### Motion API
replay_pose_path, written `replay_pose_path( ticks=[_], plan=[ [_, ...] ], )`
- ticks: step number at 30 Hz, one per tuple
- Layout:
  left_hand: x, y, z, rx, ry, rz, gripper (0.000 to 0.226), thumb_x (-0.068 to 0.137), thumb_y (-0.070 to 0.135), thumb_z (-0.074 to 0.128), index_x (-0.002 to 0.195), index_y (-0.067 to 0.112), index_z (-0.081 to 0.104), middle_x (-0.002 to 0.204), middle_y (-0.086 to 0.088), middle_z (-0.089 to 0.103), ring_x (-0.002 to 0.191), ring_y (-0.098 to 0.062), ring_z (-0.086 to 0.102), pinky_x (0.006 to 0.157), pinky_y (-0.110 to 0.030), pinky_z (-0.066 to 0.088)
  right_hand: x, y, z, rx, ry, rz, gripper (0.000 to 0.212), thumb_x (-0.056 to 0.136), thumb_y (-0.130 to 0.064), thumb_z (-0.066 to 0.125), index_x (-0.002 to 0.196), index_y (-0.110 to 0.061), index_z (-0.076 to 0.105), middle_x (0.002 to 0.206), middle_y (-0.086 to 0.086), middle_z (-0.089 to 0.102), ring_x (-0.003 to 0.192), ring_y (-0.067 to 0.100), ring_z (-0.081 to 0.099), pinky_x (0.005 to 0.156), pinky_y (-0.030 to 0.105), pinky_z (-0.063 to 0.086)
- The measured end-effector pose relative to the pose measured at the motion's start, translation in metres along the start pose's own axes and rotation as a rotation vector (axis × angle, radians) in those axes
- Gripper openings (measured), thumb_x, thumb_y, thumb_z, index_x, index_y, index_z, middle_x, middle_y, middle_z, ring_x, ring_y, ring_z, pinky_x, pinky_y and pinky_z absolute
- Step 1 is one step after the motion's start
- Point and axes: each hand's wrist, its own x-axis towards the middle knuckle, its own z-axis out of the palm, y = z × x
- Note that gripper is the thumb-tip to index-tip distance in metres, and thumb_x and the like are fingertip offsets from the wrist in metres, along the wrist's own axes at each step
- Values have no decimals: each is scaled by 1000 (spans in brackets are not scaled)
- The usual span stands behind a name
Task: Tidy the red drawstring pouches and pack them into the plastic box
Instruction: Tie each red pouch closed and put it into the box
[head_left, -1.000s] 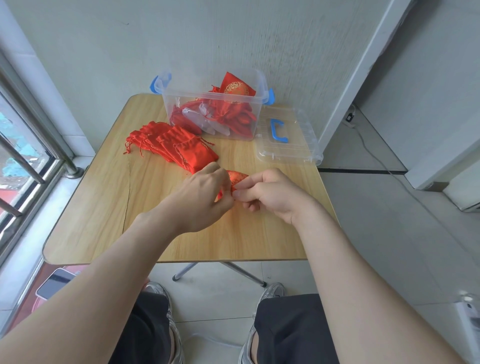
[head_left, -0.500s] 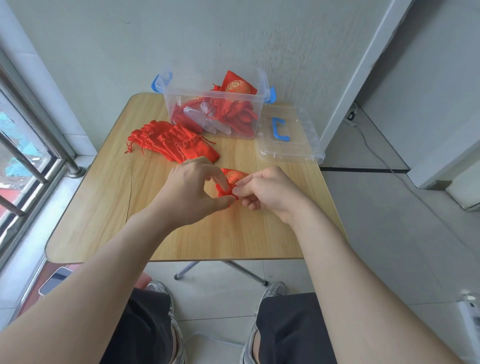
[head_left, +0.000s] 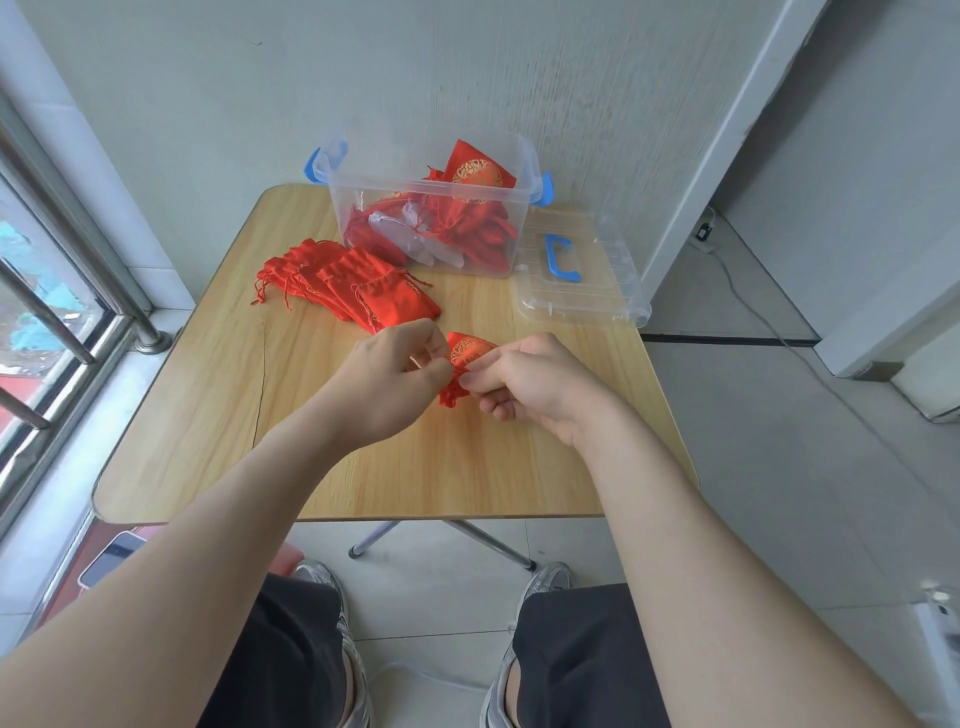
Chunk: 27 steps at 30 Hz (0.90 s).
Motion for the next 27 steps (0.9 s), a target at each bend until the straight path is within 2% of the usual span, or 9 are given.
replay_pose_path(
  ticks=[2, 5, 10, 13, 16, 21, 25, 27],
  plan=[
    [-1, 3, -1, -11, 13, -37, 18, 100, 22, 53, 87, 13, 62, 85, 6, 66, 82, -11, 58, 70, -26, 43, 0, 0, 0, -4, 3, -1, 10, 86, 0, 80, 95, -2, 80, 79, 10, 73, 66, 16, 64, 61, 28, 52],
    [0, 0, -1, 14, 18, -100, 32, 102, 20, 43, 80, -2, 49, 76, -10, 55, 73, -22, 47, 66, -37, 39, 1, 1, -1, -7, 4, -10, 11, 86, -2, 82, 97, -3, 80, 78, 8, 73, 66, 15, 65, 62, 28, 52],
    [6, -18, 4, 246, 8, -87, 39, 104, 20, 43, 68, 7, 35, 65, -9, 44, 64, -26, 37, 59, -41, 36, 3, 7, -3, -110, 27, -75, 14, 87, -4, 86, 99, -7, 80, 74, 5, 74, 65, 11, 68, 62, 23, 56],
    [10, -32, 5, 344, 67, -124, 44, 104, 28, 45, 66, 8, 36, 64, -9, 45, 60, -30, 42, 56, -38, 37, 5, 12, -6, -193, 42, -69, 12, 86, -2, 86, 96, -7, 82, 73, 6, 75, 63, 11, 69, 61, 22, 56],
    [11, -40, 4, 432, 71, -192, 44, 103, 33, 47, 66, 10, 39, 68, -8, 49, 58, -30, 46, 54, -32, 36, 7, 16, -8, -217, 51, -34, 16, 83, 0, 88, 95, -7, 79, 82, 12, 78, 66, 14, 71, 64, 25, 58],
    [12, -40, 4, 557, 63, -289, 43, 103, 33, 51, 67, 11, 42, 71, -6, 51, 56, -25, 47, 49, -29, 34, 5, 15, -7, -298, 42, 9, 37, 81, -1, 90, 109, -10, 68, 93, 18, 80, 64, 15, 72, 56, 25, 56],
    [15, -42, 3, 613, 41, -319, 43, 106, 38, 53, 72, 12, 49, 79, -7, 58, 67, -28, 58, 53, -31, 41, 9, 17, -3, -351, 41, 31, 52, 79, 1, 90, 113, -17, 55, 98, 14, 75, 62, 16, 72, 53, 28, 54],
    [14, -40, 4, 627, 31, -313, 40, 108, 43, 53, 83, 12, 58, 87, -8, 63, 75, -30, 63, 57, -35, 47, 9, 17, -2, -370, 30, 22, 57, 80, 2, 88, 119, -18, 53, 99, 15, 75, 64, 17, 72, 57, 30, 56]
  ],
)
